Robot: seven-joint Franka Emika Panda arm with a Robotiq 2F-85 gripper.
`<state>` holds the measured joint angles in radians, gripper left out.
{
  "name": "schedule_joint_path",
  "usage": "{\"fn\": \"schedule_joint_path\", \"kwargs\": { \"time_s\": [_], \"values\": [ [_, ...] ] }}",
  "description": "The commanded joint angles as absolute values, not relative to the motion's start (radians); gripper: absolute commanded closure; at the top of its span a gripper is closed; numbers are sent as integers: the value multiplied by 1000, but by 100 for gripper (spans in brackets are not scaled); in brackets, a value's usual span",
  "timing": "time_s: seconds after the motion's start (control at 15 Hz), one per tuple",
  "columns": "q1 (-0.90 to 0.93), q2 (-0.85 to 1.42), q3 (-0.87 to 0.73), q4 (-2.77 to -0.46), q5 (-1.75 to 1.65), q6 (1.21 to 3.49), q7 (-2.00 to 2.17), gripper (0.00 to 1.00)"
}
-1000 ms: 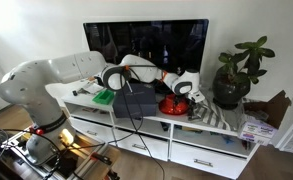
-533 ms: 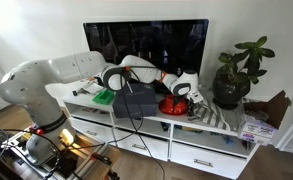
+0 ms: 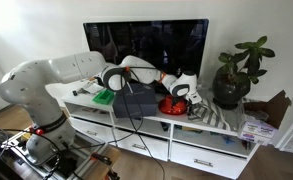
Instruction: Put the towel in the green bowl
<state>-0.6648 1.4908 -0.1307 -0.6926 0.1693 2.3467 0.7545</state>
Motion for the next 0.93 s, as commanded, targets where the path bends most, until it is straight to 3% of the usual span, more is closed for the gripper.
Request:
{"fn": "schedule_joint_path", "kwargs": {
  "time_s": [0.0,0.73,0.87],
  "values": [
    [-677,1491,-144,-676,182,2326,756,100],
    [-828,1435,-91,-376,198,2064,748,100],
    [-835,1350,-70,-443,198,2079,728,100]
  ]
}}
